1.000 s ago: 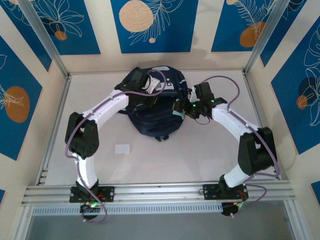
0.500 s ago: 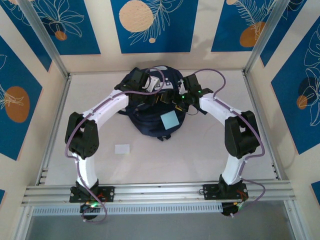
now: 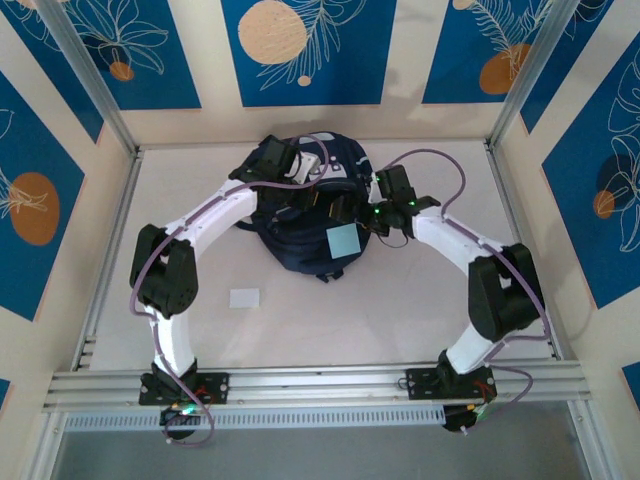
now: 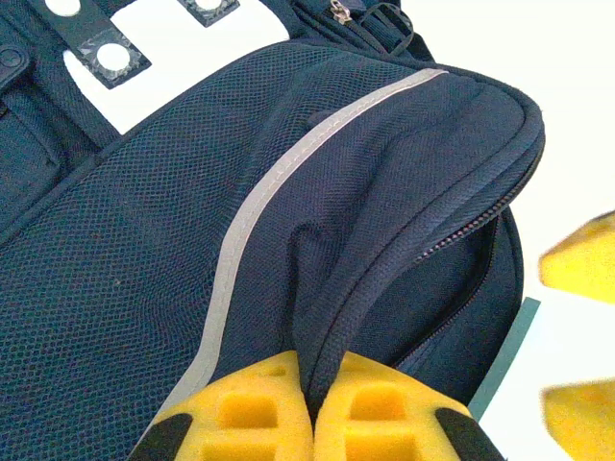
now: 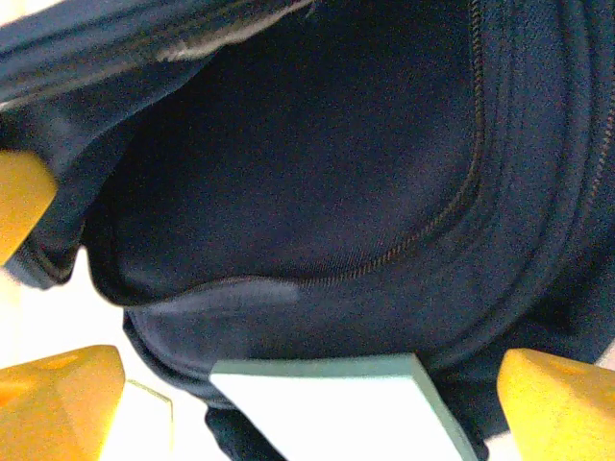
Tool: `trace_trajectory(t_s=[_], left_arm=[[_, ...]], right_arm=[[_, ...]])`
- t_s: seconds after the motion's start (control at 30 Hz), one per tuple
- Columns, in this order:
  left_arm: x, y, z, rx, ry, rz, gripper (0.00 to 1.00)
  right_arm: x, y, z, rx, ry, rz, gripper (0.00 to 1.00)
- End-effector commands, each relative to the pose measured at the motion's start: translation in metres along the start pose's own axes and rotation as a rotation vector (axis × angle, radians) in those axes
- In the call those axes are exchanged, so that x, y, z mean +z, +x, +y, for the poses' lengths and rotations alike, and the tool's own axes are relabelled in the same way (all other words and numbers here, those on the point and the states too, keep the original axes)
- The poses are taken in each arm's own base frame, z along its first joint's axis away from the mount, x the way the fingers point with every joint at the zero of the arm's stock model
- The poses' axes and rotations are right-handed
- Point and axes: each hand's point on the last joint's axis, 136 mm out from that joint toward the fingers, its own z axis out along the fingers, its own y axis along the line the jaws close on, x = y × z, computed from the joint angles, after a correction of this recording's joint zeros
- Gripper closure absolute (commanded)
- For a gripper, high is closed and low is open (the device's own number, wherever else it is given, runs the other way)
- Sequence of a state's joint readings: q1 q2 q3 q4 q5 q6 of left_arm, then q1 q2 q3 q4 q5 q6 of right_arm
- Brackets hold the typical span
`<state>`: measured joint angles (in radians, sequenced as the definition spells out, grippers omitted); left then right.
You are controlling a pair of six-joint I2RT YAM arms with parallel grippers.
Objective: Pack the student bag
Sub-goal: Pick up the loose stationery from the student bag.
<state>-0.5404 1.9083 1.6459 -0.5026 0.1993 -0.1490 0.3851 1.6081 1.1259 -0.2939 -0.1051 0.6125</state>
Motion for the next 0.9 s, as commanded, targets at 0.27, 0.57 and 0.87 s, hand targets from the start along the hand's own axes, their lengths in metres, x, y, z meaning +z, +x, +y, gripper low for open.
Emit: trace_trajectory(t_s=[0.27, 0.57, 0.87], left_arm=[[-0.017, -0.026, -0.02, -0.005, 0.085, -0.079, 1.0], [-0.018, -0.025, -0.02, -0.011, 0.088, -0.077, 1.0], [-0.017, -0.022, -0.02, -0.012, 0.087, -0.072, 1.0]], right_arm=[[0.01, 0.045, -0.033, -0.088, -0.001, 0.075, 0.0], [0.028, 0.048, -0.018, -0.057, -0.208, 0.093, 0.1], [0.019, 0.038, -0.018, 0.043, -0.387, 0.088, 0.54]])
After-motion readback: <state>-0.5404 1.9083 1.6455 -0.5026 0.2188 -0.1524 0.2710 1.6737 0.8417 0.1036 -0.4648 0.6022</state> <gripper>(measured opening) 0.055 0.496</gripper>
